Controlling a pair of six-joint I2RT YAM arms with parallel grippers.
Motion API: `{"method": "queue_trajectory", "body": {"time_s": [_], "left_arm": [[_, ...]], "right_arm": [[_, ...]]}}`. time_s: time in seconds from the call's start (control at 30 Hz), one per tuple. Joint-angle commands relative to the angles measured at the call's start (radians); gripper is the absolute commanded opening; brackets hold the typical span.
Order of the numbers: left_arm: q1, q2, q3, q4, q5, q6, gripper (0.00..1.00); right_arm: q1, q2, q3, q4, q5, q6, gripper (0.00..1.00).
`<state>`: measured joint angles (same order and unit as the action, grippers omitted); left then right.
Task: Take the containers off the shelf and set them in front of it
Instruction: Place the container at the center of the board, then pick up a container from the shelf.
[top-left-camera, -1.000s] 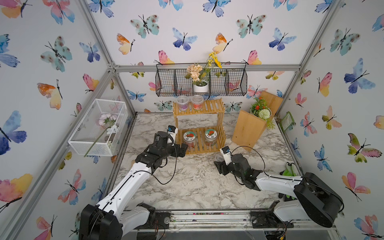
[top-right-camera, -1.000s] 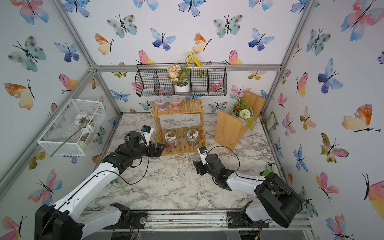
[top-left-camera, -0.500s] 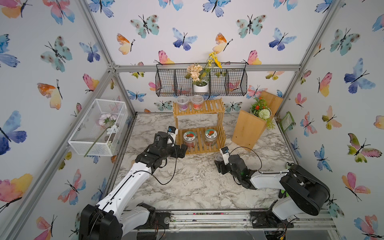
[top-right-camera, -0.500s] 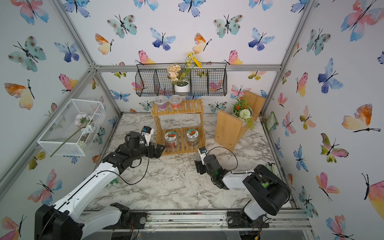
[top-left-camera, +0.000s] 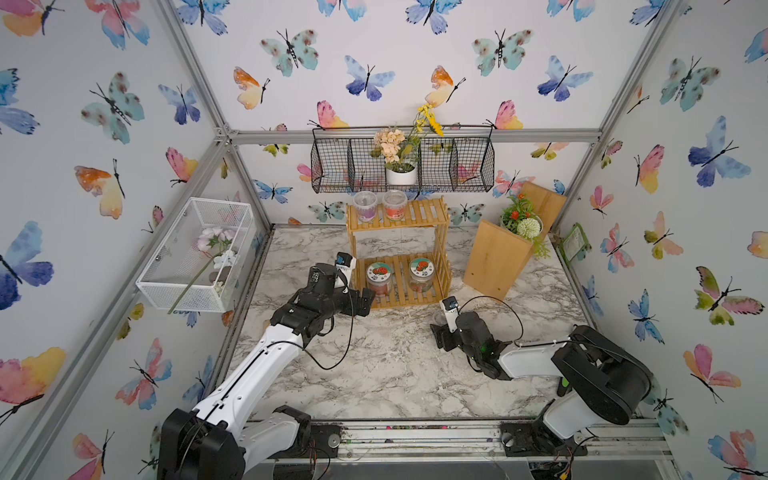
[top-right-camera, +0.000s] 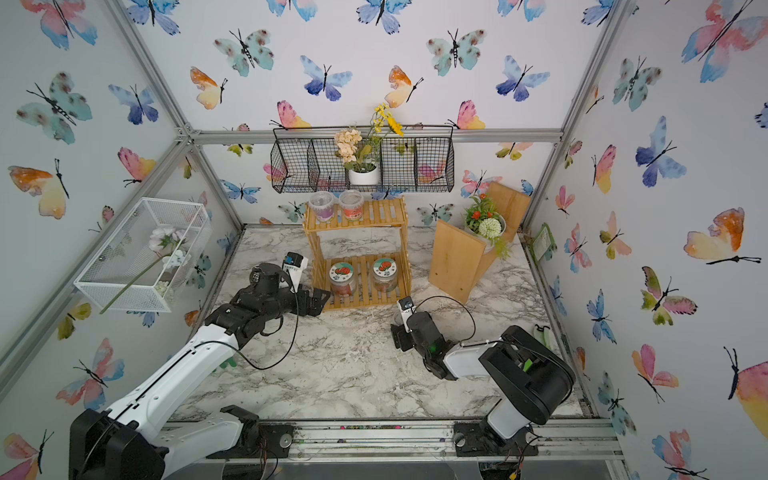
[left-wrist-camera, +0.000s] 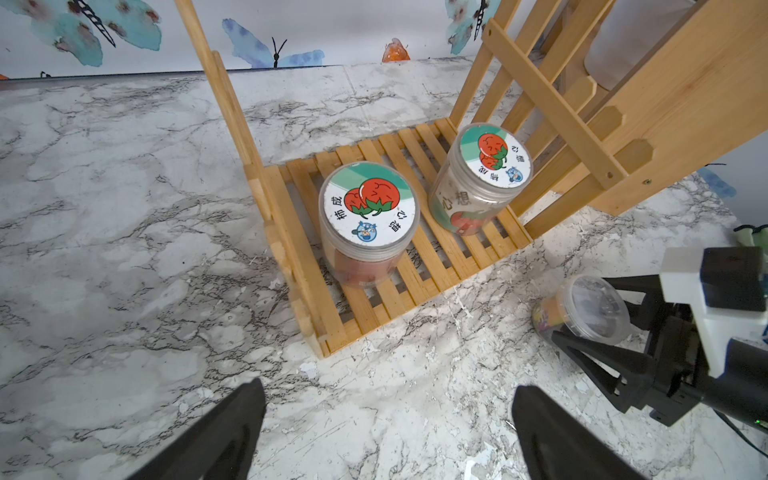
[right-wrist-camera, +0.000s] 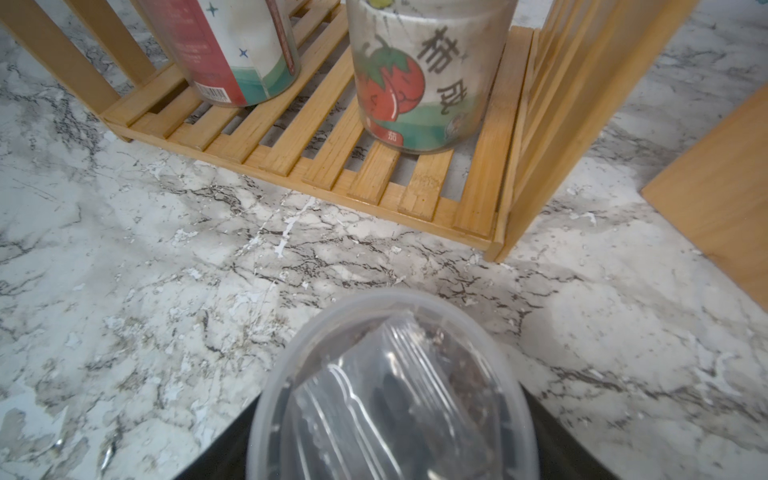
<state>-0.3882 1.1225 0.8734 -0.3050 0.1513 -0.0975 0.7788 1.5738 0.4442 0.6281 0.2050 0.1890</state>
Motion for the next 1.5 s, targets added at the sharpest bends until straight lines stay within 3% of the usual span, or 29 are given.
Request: {"method": "queue_trajectory", "body": {"time_s": [0.0,0.47,0.7,0.97,1.47], "left_arm": [[-0.003,-0.02,0.026,0.0,-0.007,0.002,0.99],[-0.003,-0.039,0.003,0.021,-0.014,-0.006,0.99],[-0.001,-0.051,0.019,0.011,-0.042,0.006,0.99],[0.011,-0.048,0.056,0.004,-0.037,0.017,0.99],[0.04,-0.049,0.069,-0.013,0.007,0.018,0.99]], "right_arm": [[0.004,-0.025,-0.006,-0.014,0.018,-0.002,0.85],[0.004,-0.233,0.036,-0.202,-0.037,-0.017,0.98],[0.004,-0.307,0.243,-0.405,-0.103,-0.095,0.98],[-0.004,-0.219,0.558,-0.517,-0.192,-0.191,1.0],[-0.133,0.089,1.078,-0.583,-0.396,-0.265,1.0]]}}
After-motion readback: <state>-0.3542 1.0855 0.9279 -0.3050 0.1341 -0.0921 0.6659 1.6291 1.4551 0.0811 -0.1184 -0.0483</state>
